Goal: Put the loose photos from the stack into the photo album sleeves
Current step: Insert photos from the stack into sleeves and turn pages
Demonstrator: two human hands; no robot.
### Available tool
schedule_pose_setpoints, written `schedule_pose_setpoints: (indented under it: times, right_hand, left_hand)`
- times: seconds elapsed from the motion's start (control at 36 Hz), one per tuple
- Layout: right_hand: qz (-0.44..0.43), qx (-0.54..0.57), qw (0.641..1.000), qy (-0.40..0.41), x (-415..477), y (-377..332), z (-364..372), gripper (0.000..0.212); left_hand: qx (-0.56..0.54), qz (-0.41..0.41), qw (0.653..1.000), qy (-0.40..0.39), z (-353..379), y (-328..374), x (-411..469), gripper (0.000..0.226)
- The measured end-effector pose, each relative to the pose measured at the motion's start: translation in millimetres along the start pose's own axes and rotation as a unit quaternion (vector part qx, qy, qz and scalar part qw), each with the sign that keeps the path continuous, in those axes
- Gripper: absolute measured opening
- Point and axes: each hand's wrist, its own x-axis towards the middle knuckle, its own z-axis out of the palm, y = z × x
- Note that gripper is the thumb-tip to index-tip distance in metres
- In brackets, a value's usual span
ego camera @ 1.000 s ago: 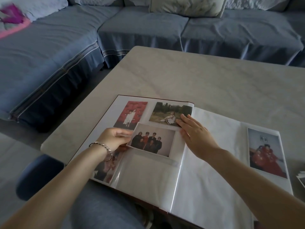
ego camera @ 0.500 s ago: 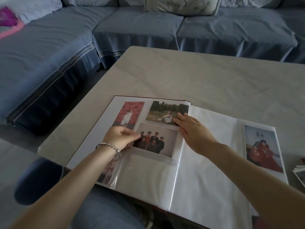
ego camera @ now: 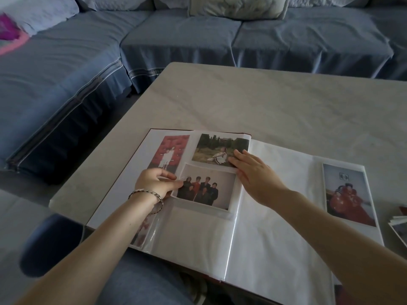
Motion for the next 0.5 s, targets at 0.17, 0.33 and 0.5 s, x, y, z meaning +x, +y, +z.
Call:
schedule_pose_setpoints:
  times: [0.17, 0.33, 0.5]
  right_hand:
    - [0.004, 0.012, 1.0, -0.001, 0.2, 1.6, 1.2, 0.043]
    - [-0.003, 0.035, 0.999, -0.012, 1.8, 4.4, -5.3, 0.041]
    - [-0.004, 0.044, 0.999, -0.017, 0.9, 5.3, -8.2, 0.046]
  left_hand:
    - [-0.027, 0.011, 1.0, -0.008, -2.0, 2.7, -1.3, 0.017]
    - [-0.037, 0.012, 0.998, -0.053, -8.1, 4.1, 0.7, 0.011]
    - [0.038, 0.077, 0.996, -0.012, -0.4, 3.3, -6.1, 0.014]
